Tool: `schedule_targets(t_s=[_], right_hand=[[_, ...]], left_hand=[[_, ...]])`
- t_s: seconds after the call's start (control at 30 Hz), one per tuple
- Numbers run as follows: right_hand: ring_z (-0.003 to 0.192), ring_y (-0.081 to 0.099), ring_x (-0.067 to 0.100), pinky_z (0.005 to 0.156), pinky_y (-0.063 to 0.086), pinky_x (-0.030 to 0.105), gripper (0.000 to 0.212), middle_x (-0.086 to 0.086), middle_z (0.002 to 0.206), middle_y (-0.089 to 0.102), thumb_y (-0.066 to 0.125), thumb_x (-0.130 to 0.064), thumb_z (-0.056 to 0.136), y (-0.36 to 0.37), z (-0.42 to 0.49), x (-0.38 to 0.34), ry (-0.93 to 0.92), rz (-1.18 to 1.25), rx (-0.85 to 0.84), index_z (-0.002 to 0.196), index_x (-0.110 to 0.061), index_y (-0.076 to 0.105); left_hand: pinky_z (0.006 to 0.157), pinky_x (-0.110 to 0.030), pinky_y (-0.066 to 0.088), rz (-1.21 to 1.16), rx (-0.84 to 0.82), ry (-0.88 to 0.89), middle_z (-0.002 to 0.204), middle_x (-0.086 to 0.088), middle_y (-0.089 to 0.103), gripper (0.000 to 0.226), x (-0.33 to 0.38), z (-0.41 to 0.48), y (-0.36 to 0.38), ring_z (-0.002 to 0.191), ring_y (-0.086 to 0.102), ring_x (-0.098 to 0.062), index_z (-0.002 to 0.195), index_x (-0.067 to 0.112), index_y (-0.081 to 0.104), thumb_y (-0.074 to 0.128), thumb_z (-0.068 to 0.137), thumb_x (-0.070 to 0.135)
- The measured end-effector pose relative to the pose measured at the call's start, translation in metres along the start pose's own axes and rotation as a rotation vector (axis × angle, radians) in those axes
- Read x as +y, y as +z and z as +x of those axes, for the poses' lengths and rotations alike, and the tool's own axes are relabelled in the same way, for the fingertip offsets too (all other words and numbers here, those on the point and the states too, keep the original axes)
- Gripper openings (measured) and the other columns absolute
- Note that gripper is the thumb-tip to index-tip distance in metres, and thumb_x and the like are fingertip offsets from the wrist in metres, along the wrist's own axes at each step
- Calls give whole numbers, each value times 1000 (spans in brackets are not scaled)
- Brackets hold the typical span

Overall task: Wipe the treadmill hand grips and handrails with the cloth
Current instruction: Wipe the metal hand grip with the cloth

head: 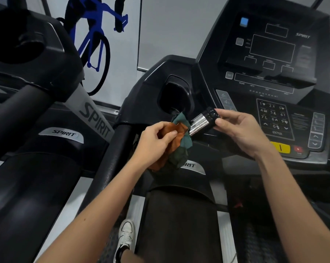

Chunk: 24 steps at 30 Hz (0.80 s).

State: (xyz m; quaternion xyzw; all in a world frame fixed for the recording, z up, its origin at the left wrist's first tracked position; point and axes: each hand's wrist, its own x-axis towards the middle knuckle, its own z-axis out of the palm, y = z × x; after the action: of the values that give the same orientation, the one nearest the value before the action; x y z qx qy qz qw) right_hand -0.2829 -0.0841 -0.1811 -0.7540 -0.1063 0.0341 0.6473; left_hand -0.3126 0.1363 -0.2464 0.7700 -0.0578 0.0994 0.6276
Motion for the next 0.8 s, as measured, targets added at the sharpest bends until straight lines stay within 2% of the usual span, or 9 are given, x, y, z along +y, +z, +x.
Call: schedule_targets(t_s=[0.1,0.17,0.23,0.3,0.37,0.43,0.53,0.7,0.8], right_hand=[[94,63,17,79,53,19,61,7,99,67,89,-49,40,-4,4,-3,13,11,-67,93,-23,75],[91,66,14,78,54,20,60,0,94,72,89,-48,37,-5,6,-4,17,32,-87,90,-24,75],[90,68,12,76,54,19,57,-3,91,74,89,-47,37,-5,6,-5,15,48,-101,88,-26,76],[89,68,11,76,54,19,56,-3,92,73,89,-47,38,-6,6,-5,7,50,-106,88,-26,76],[89,67,11,77,54,19,55,-4,94,73,89,-48,40,-6,6,-3,2,46,-108,89,-27,76],[90,67,11,78,54,20,55,-4,95,73,88,-49,41,-6,7,-2,0,35,-108,90,-28,76],[92,67,12,79,53,21,55,-3,96,73,88,-49,43,-6,6,0,-10,35,-95,92,-28,75],[97,65,18,83,53,23,58,0,101,72,87,-50,46,-7,6,1,-17,-1,-72,96,-26,74],[100,65,19,84,53,24,58,1,103,72,86,-49,47,-7,5,1,-20,-11,-71,98,-25,73]], left_hand=[[72,-22,47,137,-106,-23,71,12,64,8,-10,9,-22,68,59,-2,89,20,66,62,88,13],[67,-12,42,246,-140,-37,73,15,62,9,-11,14,-26,68,57,1,91,22,64,61,89,14],[64,-5,38,271,-105,-39,80,13,60,12,-10,15,-20,76,56,-2,97,21,61,59,90,12],[71,-6,40,145,-14,-65,91,8,57,25,-8,11,-12,86,55,-4,111,21,53,59,90,10],[76,-6,42,-2,9,-32,98,7,57,33,-3,3,-9,91,57,0,109,30,48,61,88,8],[85,-8,41,-29,-90,38,106,8,60,37,-1,-5,-12,98,57,3,103,37,54,66,84,7],[95,-22,44,13,-232,55,115,11,59,44,-4,-9,-20,108,58,-4,104,41,60,73,77,8],[75,-7,45,87,-140,25,79,22,68,38,-15,2,-36,81,64,6,82,37,64,67,81,-1],[83,-13,45,92,-141,61,88,18,67,41,-12,10,-28,88,63,3,86,38,63,62,84,-3]])
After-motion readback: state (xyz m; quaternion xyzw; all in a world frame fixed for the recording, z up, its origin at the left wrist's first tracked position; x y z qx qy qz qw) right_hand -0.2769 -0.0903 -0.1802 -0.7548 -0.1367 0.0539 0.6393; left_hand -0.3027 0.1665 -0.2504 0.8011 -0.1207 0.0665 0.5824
